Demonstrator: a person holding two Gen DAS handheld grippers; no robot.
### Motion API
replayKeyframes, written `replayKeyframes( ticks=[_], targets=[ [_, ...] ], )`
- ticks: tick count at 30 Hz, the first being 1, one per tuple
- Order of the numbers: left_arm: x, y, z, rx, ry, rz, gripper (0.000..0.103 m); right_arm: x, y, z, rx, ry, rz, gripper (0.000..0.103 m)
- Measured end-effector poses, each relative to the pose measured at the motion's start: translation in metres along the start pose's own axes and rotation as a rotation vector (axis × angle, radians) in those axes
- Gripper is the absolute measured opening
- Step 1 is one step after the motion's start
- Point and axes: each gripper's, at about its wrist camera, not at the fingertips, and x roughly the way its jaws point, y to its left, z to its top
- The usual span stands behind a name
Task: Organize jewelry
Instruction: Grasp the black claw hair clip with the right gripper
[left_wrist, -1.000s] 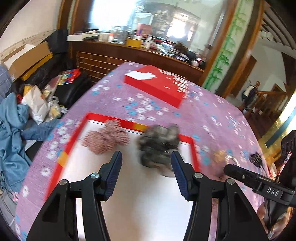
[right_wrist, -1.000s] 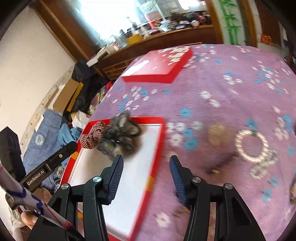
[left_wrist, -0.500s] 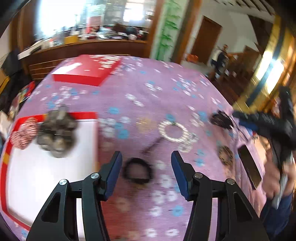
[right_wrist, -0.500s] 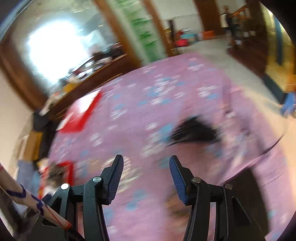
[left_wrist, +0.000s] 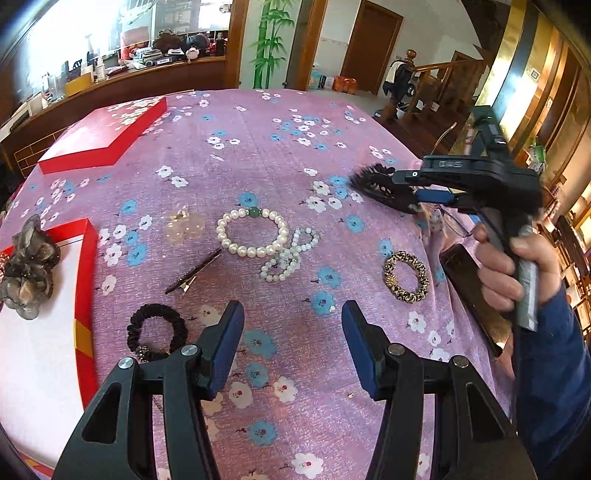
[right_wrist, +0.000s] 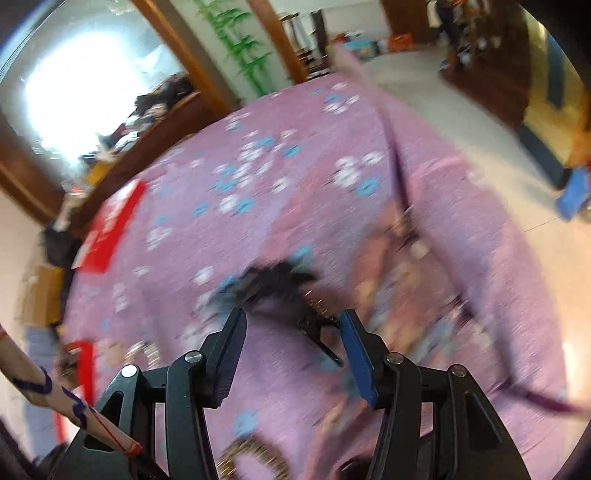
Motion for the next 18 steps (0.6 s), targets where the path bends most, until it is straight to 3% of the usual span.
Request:
replayKeyframes(
  ticks=[2, 3, 4, 6, 8, 11, 17, 18],
  targets=[
    [0.003, 0.002, 0.001, -0.001, 0.005, 0.002, 0.053, -0.005, 0.014, -0.016, -0.027, 0.074, 0.168, 0.058],
    [0.004, 0.003, 0.001, -0.003, 0.007, 0.002, 0.053, -0.009, 0.022, -0.021, -0.061, 0.086, 0.191, 0.057],
    [0.006, 0.004, 0.002, -0.006, 0.008, 0.004, 0.053, -0.016, 0.030, -0.025, -0.107, 0.065, 0.161, 0.058],
    [0.008, 0.005, 0.003, -0.016, 0.015, 0.008, 0.053, -0.027, 0.036, -0.024, -0.123, -0.013, -0.001, 0.061],
    [0.010, 0.004, 0.004, -0.018, 0.016, 0.007, 0.053, -0.026, 0.035, -0.017, -0.112, -0.044, -0.083, 0.071],
    [0.010, 0.001, 0.003, -0.012, 0.016, 0.000, 0.053, -0.014, 0.030, -0.005, -0.080, -0.030, -0.076, 0.072],
    [0.019, -0.005, 0.004, -0.004, 0.033, -0.010, 0.053, 0.026, 0.038, 0.012, -0.140, 0.013, -0.169, 0.071],
    [0.020, -0.007, 0.004, -0.003, 0.035, -0.013, 0.053, 0.032, 0.039, 0.011, -0.151, 0.021, -0.190, 0.057]
  ],
)
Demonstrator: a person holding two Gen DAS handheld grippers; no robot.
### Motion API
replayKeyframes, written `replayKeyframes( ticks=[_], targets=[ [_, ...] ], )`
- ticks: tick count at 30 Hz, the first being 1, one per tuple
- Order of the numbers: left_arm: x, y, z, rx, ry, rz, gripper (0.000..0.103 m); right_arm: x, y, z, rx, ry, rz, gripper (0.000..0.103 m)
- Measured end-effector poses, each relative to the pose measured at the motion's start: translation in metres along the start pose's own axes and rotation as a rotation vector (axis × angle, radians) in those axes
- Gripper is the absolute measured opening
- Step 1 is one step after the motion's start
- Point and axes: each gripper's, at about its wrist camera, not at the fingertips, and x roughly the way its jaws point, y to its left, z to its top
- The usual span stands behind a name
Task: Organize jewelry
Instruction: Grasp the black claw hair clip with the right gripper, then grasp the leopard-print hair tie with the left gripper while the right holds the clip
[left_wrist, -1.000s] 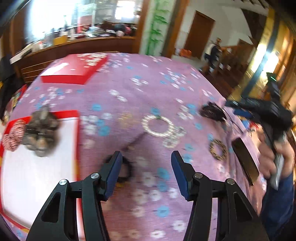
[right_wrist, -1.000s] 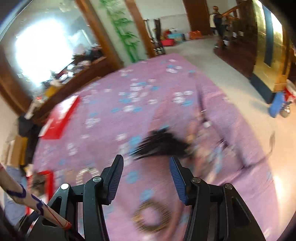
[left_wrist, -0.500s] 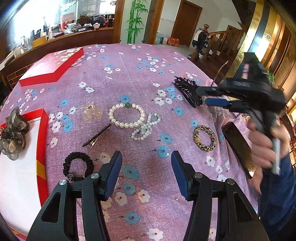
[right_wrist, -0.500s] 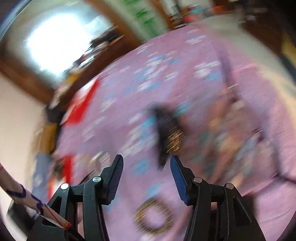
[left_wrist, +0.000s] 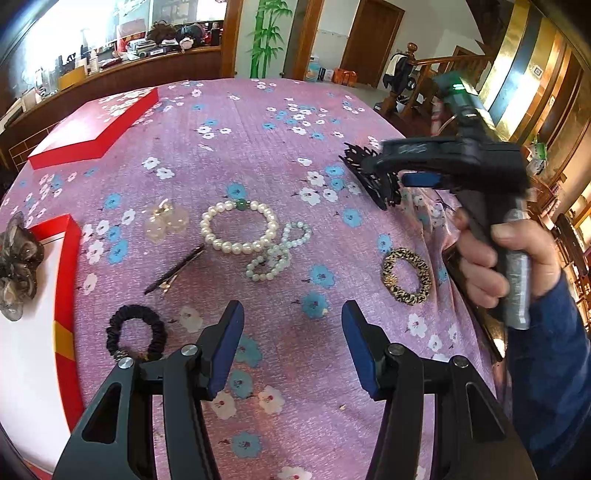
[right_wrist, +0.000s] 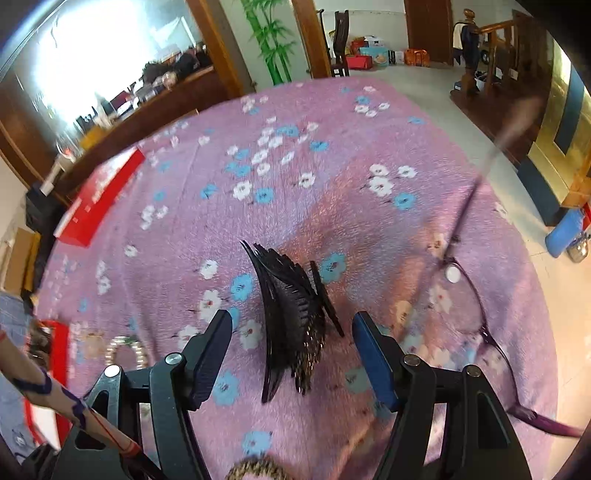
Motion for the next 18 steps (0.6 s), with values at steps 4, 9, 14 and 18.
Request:
replayKeyframes(
  ticks=[4, 9, 14, 18],
  targets=[
    [0.005, -0.011, 0.003, 0.027, 0.001, -0.014, 0.053, 0.001, 0.003, -0.005, -0.012, 0.014, -0.042, 0.032],
    [0.022, -0.033, 0.011, 0.055, 0.023, -0.037, 0.053, -0.057, -0.011, -0.028, 0.099, -0.076, 0.034, 0.033],
    [0.054, -0.062, 0.022, 0.092, 0.083, -0.056, 0.043, -0.082, -0.021, -0.034, 0.111, -0.213, 0.064, 0.033],
    [0.073, -0.082, 0.025, 0.137, 0.085, -0.043, 0.038, -0.068, -0.044, -0.033, 0.187, -0.185, 0.125, 0.033]
  ],
)
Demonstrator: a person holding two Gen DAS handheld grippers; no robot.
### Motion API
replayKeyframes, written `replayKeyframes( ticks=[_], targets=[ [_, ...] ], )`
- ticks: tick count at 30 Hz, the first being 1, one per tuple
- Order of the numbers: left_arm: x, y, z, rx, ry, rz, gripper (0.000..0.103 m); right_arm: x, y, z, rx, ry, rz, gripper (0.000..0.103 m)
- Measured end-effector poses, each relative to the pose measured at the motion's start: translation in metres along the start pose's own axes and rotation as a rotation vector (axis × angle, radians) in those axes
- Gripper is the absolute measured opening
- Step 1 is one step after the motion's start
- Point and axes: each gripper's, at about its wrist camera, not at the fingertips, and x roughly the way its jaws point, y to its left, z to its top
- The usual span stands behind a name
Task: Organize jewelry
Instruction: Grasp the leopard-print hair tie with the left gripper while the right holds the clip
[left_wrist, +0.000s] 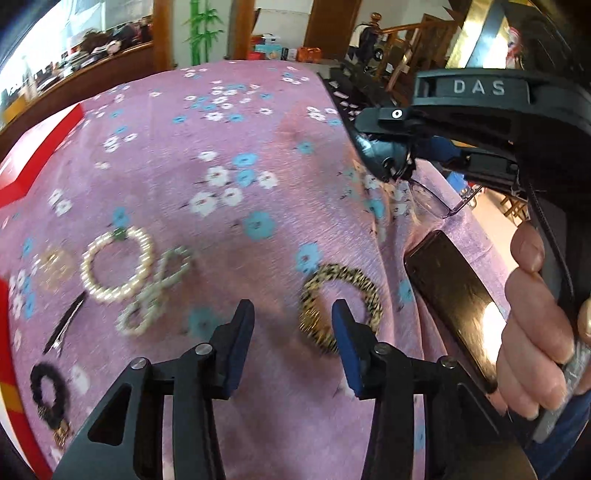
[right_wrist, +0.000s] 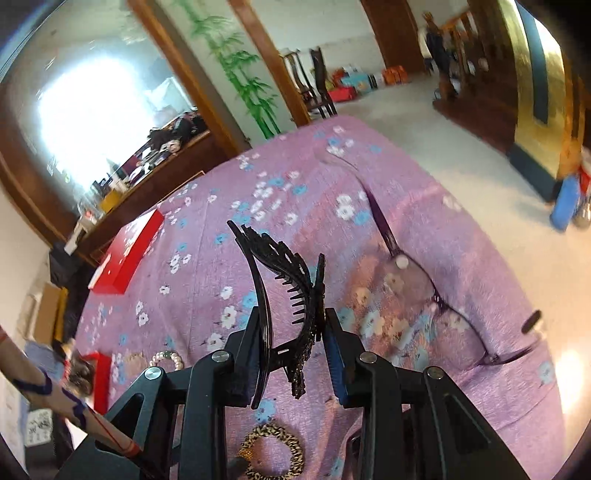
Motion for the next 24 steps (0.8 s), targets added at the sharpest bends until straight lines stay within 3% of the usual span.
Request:
replayKeyframes(
  ticks=[4, 5, 6, 11, 17, 24],
  targets=[
    [0.012, -0.012, -0.001, 0.054, -0.029, 0.058, 0.027, 0.003, -0.008, 0.001, 0.045, 0.022, 0.020, 0.033],
    [0.013, -0.015, -0.002, 0.069, -0.039, 0.076, 0.022, 0.002, -0.008, 0.000, 0.046, 0.023, 0.019, 0.033],
    [0.013, -0.018, -0.003, 0.084, -0.052, 0.097, 0.009, 0.001, -0.006, 0.000, 0.044, 0.021, 0.021, 0.033],
    [0.002, -0.011, -0.018, 0.084, -0.099, 0.124, 0.009, -0.007, 0.005, -0.003, 0.001, -0.002, 0.044, 0.033],
    [-0.048, 0.030, -0.035, -0.004, -0.204, 0.129, 0.009, 0.002, 0.030, -0.015, -0.097, 0.020, 0.055, 0.033],
    [-0.092, 0.093, -0.037, -0.195, -0.386, 0.291, 0.009, 0.014, 0.074, -0.041, -0.275, 0.051, 0.092, 0.033]
  ],
)
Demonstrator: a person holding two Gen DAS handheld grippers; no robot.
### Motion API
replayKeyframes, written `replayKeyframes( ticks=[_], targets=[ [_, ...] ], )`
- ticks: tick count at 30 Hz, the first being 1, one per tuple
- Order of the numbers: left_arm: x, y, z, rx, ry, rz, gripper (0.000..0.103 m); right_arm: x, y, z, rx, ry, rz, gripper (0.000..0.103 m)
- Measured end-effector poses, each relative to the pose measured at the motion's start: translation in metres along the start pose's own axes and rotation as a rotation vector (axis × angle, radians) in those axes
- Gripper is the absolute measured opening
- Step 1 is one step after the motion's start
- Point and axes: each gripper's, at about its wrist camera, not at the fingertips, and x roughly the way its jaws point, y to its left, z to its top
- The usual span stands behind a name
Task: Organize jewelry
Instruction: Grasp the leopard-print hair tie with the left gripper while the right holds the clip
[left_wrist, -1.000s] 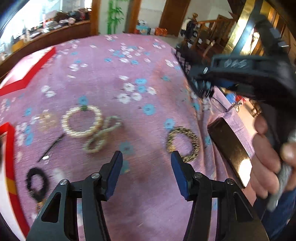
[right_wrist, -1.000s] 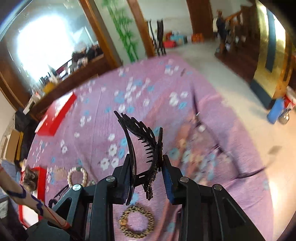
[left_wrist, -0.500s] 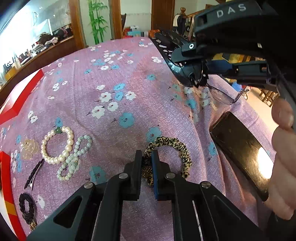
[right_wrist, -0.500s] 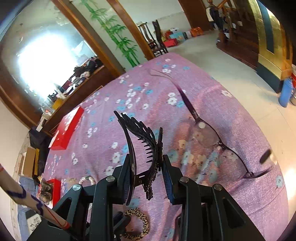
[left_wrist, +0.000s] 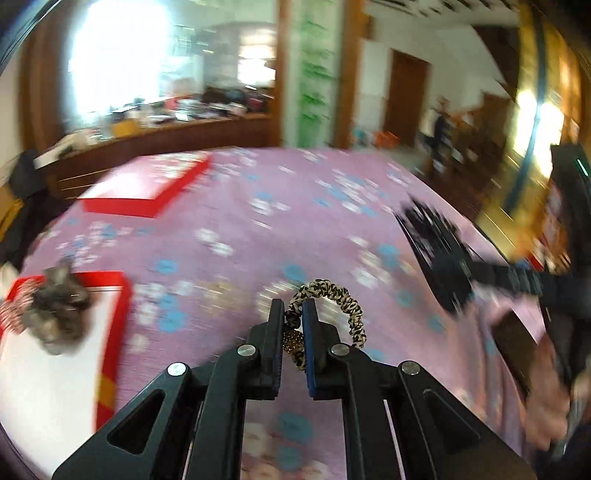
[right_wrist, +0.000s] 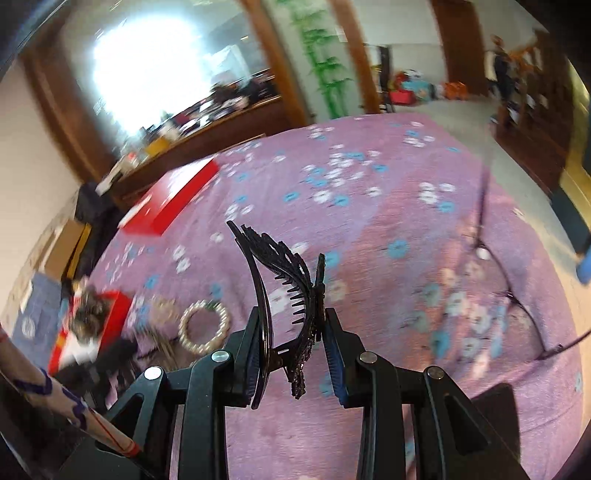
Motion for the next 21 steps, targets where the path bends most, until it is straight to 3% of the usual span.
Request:
replayKeyframes(
  ticks=[3, 21],
  targets=[
    [0.002, 0.011, 0.002, -0.026, -0.018, 0.045, 0.009, 0.008, 0.014, -0.007, -0.057, 0.017, 0.007, 0.033],
    [0.007, 0.013, -0.004, -0.029, -0.002, 0.047, 0.009, 0.011, 0.033, -0.016, -0.131, 0.022, 0.017, 0.033]
  ],
)
